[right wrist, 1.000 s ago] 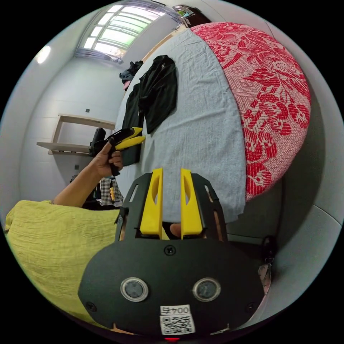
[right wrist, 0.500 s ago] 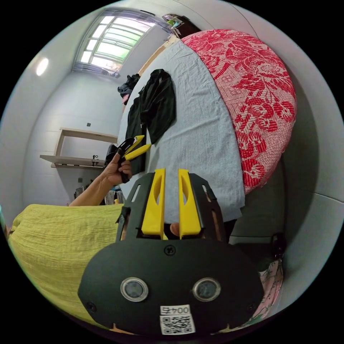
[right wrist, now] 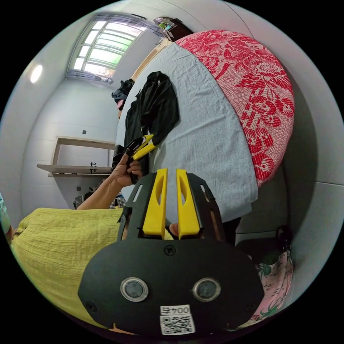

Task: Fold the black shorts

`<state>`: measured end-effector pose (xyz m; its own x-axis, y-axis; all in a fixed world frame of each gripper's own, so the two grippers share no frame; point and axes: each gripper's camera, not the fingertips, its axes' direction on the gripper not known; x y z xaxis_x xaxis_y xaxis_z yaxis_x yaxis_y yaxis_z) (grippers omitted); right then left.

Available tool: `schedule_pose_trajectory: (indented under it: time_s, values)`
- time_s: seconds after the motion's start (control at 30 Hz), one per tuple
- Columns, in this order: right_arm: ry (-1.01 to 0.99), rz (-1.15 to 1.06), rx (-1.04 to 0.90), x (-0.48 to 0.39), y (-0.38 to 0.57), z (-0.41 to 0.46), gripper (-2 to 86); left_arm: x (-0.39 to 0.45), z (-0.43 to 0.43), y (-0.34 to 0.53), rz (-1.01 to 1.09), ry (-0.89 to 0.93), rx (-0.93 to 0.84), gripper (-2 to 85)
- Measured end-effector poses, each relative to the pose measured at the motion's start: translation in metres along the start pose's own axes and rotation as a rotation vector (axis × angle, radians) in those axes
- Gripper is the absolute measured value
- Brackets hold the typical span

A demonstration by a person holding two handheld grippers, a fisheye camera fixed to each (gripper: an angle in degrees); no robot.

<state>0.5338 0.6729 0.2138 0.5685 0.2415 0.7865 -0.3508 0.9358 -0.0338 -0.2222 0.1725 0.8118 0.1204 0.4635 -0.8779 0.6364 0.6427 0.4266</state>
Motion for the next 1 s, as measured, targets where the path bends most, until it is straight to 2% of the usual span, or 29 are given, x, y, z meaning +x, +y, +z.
schedule_pose_trajectory:
  time_s: [0.13,0.3,0.43,0.6,0.73,1.0]
  values:
    - [0.002,-0.007,-0.016,-0.012,-0.016,0.02,6.6,0.007,0.002,-0.01,0.037,0.024,-0.033,2.8]
    - [0.068,-0.077,-0.014,-0.034,-0.058,0.054,10.9,0.045,-0.01,-0.018,0.096,0.195,-0.04,1.8]
    - [0.133,-0.17,-0.004,-0.055,-0.101,0.08,12.0,0.077,-0.02,-0.033,0.112,0.254,-0.004,1.6]
    - [0.136,-0.29,0.026,-0.084,-0.172,0.125,13.7,0.11,-0.027,-0.042,0.108,0.253,0.072,1.6]
    - [0.127,-0.32,0.058,-0.101,-0.215,0.155,15.5,0.132,-0.02,-0.041,0.105,0.187,0.116,1.7]
    - [0.077,-0.369,0.095,-0.142,-0.285,0.233,18.4,0.139,0.01,-0.034,0.058,0.18,0.167,1.7]
